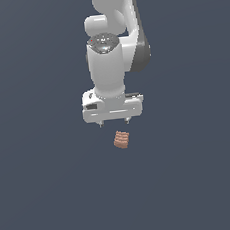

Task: Pick up the object and move it to a goal position.

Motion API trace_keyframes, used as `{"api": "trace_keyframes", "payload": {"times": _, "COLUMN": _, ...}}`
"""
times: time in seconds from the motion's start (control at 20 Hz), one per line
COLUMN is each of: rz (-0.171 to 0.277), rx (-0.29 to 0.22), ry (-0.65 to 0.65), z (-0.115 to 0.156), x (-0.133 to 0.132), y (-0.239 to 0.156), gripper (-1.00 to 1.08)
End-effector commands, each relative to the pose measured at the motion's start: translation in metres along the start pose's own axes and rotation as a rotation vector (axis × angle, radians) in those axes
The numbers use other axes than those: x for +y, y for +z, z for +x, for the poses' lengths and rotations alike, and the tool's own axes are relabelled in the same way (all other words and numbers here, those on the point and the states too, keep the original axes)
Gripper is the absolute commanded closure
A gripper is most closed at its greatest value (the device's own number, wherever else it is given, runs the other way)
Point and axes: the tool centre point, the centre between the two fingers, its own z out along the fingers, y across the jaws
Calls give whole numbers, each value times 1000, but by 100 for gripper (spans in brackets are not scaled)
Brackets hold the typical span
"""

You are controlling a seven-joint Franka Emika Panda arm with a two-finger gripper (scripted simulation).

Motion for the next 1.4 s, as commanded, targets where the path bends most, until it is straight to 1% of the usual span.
{"api": "trace_keyframes", "payload": {"times": 0.0, "rz": 0, "rx": -2, "ry": 5, "z": 0, "x": -1, "y": 2, "gripper": -92}}
{"api": "trace_keyframes", "payload": {"times": 0.35, "rz": 0, "rx": -11, "ry": 67, "z": -1, "x": -6, "y": 24, "gripper": -92}}
{"api": "trace_keyframes", "payload": {"times": 0.95, "rz": -8, "rx": -41, "ry": 262, "z": -10, "x": -22, "y": 90, "gripper": -92}}
{"api": "trace_keyframes", "payload": {"times": 1.35, "rz": -13, "rx": -49, "ry": 320, "z": -14, "x": -26, "y": 109, "gripper": -92}}
